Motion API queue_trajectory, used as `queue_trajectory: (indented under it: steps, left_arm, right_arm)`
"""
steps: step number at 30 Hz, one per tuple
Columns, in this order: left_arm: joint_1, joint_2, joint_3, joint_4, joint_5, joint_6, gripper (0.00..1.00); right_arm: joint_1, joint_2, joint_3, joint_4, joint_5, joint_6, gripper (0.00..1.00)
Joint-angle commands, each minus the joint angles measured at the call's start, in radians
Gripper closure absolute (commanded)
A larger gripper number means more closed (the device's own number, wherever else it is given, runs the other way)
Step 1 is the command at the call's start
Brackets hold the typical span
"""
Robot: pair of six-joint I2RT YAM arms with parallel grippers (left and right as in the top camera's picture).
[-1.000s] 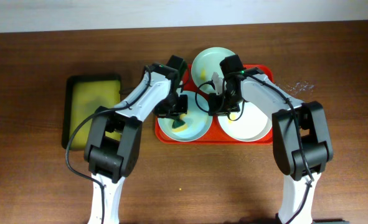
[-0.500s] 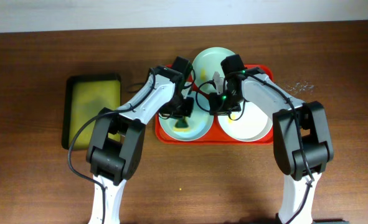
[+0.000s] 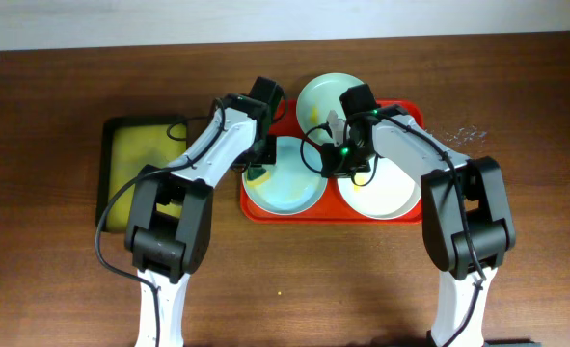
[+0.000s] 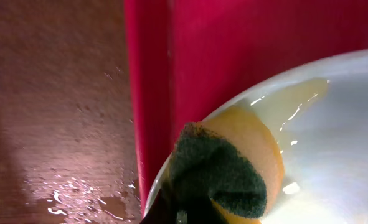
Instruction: Clean dirty plates on tray and stack at the side
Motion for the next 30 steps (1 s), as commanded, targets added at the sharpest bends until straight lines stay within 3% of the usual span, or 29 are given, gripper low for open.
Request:
queue_trajectory:
  steps: [1, 5, 8, 15, 20, 26, 28, 30]
  left_arm:
    - [0.031, -0.024, 0.063, -0.005, -0.055, -0.026, 1.0]
    - [0.067, -0.152, 0.063, -0.003, 0.101, -0.026, 1.0]
    - [0.136, -0.208, 0.063, -0.017, 0.108, -0.025, 1.0]
    - [0.422, -0.217, 0.063, -0.142, 0.098, -0.018, 1.0]
    - [0.562, -0.217, 0.063, -0.179, 0.1, -0.018, 1.0]
    - [0.586, -0.217, 0.063, -0.183, 0.1, -0.011, 1.0]
    - [0.586, -0.217, 0.063, -0.183, 0.1, -0.011, 1.0]
    - [0.586, -0.217, 0.063, -0.188, 0.1, -0.011, 1.0]
  right_arm:
    - [0.003, 0.009, 0.001, 0.009, 0.006, -0.016, 0.96]
    - [0.009, -0.046, 0.063, -0.01, 0.026, -0.046, 0.96]
    - [0.05, -0.122, 0.112, -0.071, 0.219, -0.069, 0.96]
    - [0.343, -0.174, 0.377, -0.298, 1.166, -0.088, 0.96]
    - [0.561, -0.174, 0.385, -0.199, 1.66, -0.334, 0.96]
    - [0.637, -0.174, 0.385, -0.049, 1.775, -0.668, 0.96]
    - [0.635, -0.174, 0.384, -0.034, 1.763, -0.626, 0.96]
    - [0.607, -0.173, 0.361, -0.1, 1.5, -0.519, 0.96]
